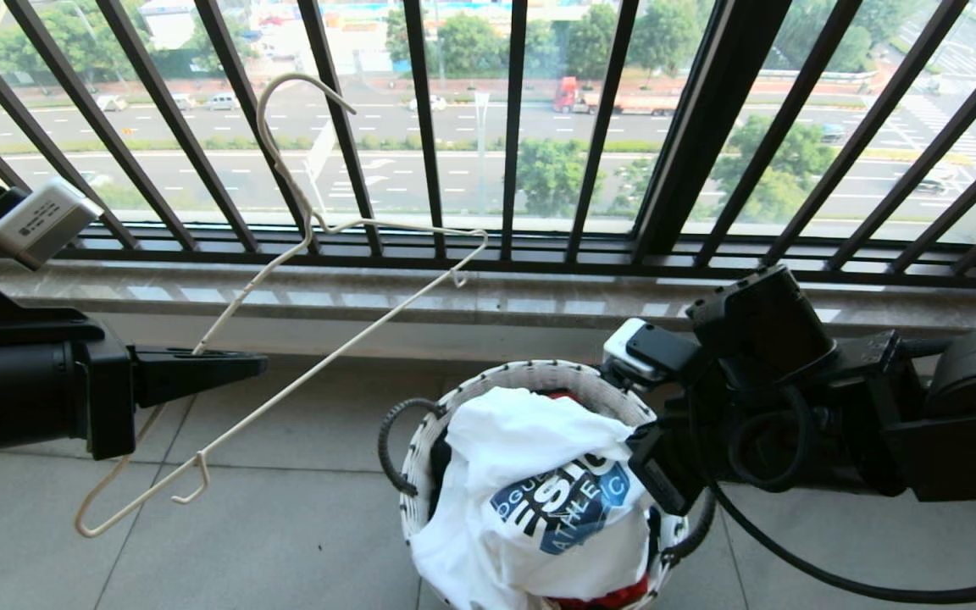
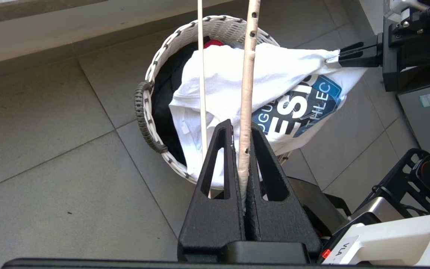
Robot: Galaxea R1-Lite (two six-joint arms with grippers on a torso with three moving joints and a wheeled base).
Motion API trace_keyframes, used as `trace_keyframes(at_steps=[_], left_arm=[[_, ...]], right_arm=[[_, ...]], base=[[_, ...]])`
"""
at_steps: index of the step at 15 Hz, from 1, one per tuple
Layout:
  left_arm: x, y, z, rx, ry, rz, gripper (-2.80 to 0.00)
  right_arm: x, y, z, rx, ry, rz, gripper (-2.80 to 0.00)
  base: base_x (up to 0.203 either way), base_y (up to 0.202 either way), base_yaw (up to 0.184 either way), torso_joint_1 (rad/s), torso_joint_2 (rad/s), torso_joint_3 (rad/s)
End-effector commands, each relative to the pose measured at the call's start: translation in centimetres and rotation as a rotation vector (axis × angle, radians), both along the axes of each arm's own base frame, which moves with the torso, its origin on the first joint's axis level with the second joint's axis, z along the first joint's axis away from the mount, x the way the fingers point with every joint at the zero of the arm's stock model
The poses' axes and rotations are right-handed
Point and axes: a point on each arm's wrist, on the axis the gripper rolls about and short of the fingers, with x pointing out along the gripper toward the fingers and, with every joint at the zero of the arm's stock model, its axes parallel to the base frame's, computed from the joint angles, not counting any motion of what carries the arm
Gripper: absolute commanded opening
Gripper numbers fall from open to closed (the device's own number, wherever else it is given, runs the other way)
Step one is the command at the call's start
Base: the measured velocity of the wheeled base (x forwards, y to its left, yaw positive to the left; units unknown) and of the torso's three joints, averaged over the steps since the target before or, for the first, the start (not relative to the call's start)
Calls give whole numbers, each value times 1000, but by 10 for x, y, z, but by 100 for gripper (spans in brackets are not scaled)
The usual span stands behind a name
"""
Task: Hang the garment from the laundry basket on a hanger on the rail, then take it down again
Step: Pick up clothes from the basket
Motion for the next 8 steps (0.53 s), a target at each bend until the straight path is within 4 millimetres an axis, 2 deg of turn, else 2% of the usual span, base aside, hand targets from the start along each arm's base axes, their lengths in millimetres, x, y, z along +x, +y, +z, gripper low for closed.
trace_keyframes(at_steps=[1,6,8], left_arm=[[0,0,0,-1,-1,-4,-280],[0,0,0,-1,-1,-4,-280],[0,0,0,-1,0,-4,-280]], right_arm=[[-9,-15,7,-50,41,-11,-280],[-13,-43,0,-208,167,-17,-280],[-27,-53,5,-250,198,7,-280]], base=[[0,0,0,0,0,0],[0,0,0,0,0,0],[0,0,0,0,0,0]])
